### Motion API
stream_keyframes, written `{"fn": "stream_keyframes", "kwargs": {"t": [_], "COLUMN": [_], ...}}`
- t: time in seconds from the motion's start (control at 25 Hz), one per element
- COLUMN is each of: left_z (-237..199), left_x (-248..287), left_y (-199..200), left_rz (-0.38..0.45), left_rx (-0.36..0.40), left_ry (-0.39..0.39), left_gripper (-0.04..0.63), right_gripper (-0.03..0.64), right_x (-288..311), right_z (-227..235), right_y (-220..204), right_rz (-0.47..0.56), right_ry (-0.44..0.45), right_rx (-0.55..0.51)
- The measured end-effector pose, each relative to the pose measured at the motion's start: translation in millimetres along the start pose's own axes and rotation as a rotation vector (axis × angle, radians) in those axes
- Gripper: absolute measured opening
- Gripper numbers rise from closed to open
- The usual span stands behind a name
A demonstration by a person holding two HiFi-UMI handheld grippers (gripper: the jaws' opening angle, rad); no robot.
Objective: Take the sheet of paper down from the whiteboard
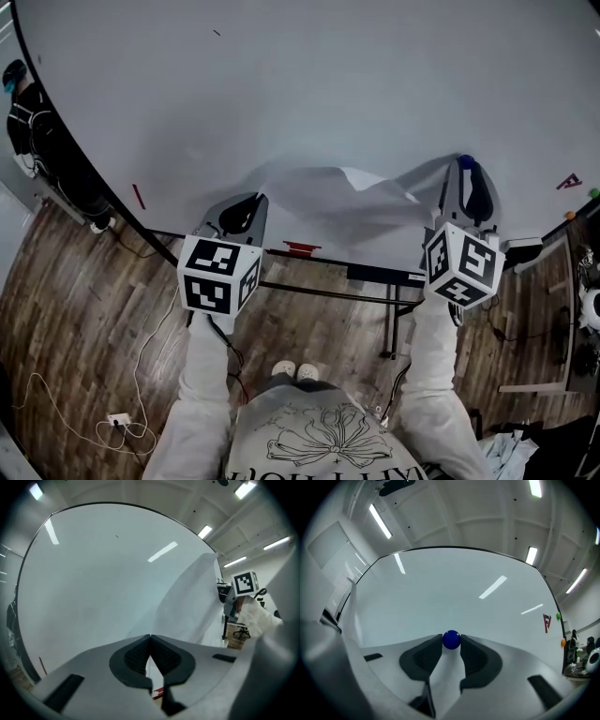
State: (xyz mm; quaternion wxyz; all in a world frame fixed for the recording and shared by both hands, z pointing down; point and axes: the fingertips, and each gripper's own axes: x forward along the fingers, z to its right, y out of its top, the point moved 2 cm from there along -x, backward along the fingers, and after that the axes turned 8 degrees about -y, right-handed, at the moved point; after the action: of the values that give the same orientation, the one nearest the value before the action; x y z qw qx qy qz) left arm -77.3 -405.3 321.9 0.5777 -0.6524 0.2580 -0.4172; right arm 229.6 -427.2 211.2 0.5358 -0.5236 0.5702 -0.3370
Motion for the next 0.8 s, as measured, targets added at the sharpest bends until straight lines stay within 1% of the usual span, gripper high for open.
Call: {"fn": "stream_keyframes", "kwargs": {"t": [0.16,0.28,0.4,0.56,0.8], "left_z": [-8.7,-9.3,-6.6,-1.9,7.0], "left_x": [-13.5,-19.0,-20.8,-21.0,-17.6], "left_y": [0.0,0.6,2.7,5.7,13.9], "left_rz": [-0.008,-0.014,-0.017,-0.024,-0.007], "left_rx": [0.018,0.032,0.047,0.074,0.098], "left_ry": [0.041,0.058,0.066,0.067,0.066], "left_gripper": [0.005,0.005,0.005,0.005,0.005], "right_gripper": [0.118,0.12,0.123,0.138,0.138], "right_x": [4.4,5.4,5.3,-7.0,-27.4], "right_z": [-1.4,-1.3,0.0,-2.5,-22.7], "right_y": [-7.9,-10.3,-10.9,-6.6,-1.5], "right_rz": [-0.032,-0.037,-0.04,-0.011,0.0], "right_ry": [0.005,0.006,0.0,-0.005,0.048], "right_rx": [0.001,0.008,0.017,0.051,0.083]}}
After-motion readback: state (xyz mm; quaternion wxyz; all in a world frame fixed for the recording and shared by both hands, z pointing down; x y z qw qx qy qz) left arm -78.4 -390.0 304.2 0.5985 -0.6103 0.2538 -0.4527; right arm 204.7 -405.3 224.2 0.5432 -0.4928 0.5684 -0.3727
